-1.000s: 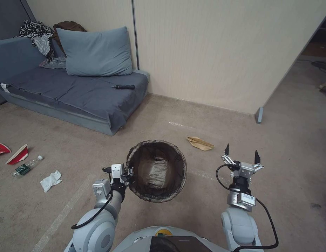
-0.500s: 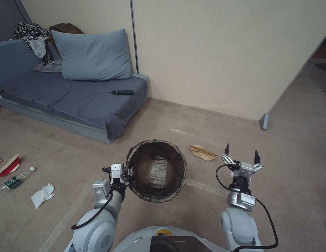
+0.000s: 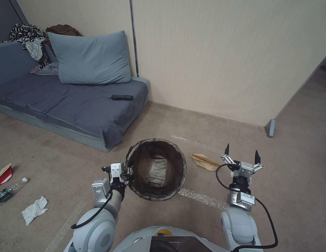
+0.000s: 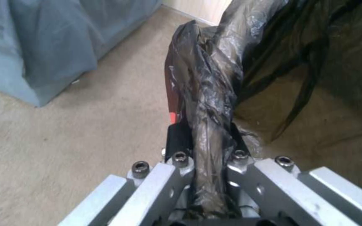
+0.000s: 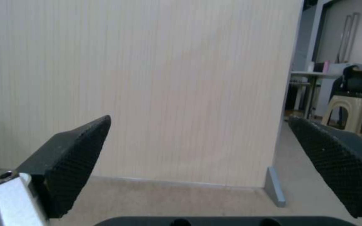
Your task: Pick up the trash bin, then pick up the garbage from the floor and place it into the trash bin.
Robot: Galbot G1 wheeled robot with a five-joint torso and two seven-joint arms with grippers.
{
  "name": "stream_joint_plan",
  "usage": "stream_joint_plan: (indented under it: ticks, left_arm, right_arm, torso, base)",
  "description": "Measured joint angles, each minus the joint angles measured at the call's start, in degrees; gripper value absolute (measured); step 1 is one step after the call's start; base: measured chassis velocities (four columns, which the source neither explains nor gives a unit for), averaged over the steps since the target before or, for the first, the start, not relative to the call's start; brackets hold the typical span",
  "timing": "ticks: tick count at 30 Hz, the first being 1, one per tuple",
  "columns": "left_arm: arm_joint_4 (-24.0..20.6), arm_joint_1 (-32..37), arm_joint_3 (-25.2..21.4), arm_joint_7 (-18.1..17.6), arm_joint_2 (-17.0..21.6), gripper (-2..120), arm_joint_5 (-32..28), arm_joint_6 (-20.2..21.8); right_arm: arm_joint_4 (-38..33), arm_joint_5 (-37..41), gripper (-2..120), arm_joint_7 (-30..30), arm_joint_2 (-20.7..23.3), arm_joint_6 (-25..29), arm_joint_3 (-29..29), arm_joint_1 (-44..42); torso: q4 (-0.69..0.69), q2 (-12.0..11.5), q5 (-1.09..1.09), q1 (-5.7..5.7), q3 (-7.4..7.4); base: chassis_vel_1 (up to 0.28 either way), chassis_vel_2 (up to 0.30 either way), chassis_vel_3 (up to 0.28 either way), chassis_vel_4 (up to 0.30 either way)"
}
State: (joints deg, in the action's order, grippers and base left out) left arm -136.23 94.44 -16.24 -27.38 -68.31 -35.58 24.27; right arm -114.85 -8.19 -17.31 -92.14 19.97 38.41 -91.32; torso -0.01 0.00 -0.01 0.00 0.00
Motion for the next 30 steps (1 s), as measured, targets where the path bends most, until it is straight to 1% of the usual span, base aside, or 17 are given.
stream_joint_plan:
  ticks: [9,21,25,27,28,29,30]
  left_arm:
    - [-0.10,-0.11,-0.13,-0.07,-0.02,2,-0.06,-0.20]
    - [-0.09,-0.34,-0.18,-0.22,0.15,2,-0.43,-0.65]
    - [-0.09,-0.29,-0.23,-0.21,0.15,2,-0.55,-0.82]
    - [0.04,-0.30,-0.39,-0.16,0.22,2,-0.59,-1.18]
    - [0.14,-0.32,-0.49,-0.11,0.29,2,-0.64,-1.44]
    - [0.14,-0.32,-0.49,-0.11,0.29,2,-0.64,-1.44]
    - [0.23,-0.35,-0.56,-0.07,0.36,2,-0.73,-1.58]
  right_arm:
    - [0.10,-0.21,100,-0.04,0.00,0.44,-0.09,0.12]
    - [0.29,0.29,100,0.04,0.36,0.22,0.04,0.30]
    - [0.24,1.79,100,0.08,1.99,-0.35,0.31,0.35]
    - [0.20,3.17,100,-0.06,4.07,-0.93,0.63,0.44]
    - [0.24,3.94,100,-0.47,5.96,-1.39,0.82,0.44]
    - [0.24,3.94,100,-0.47,5.96,-1.39,0.82,0.44]
    - [0.36,4.80,100,-0.98,7.65,-1.95,0.93,0.41]
  torso:
    - [0.00,0.00,0.01,0.00,0.00]
    - [0.00,0.00,0.00,0.00,0.00]
    - [0.00,0.00,0.01,0.00,0.00]
    - [0.00,0.00,0.02,0.00,0.00]
    - [0.01,0.00,0.02,0.00,0.00]
    - [0.01,0.00,0.02,0.00,0.00]
    - [0.01,0.00,0.02,0.00,0.00]
  base:
    - [-0.110,0.073,0.100,-0.089]
    - [-0.002,0.003,0.004,-0.006]
    - [0.000,0.000,0.000,0.000]
    - [0.000,0.000,0.000,0.000]
    - [0.000,0.000,0.000,0.000]
    - [0.000,0.000,0.000,0.000]
    - [0.000,0.000,0.000,0.000]
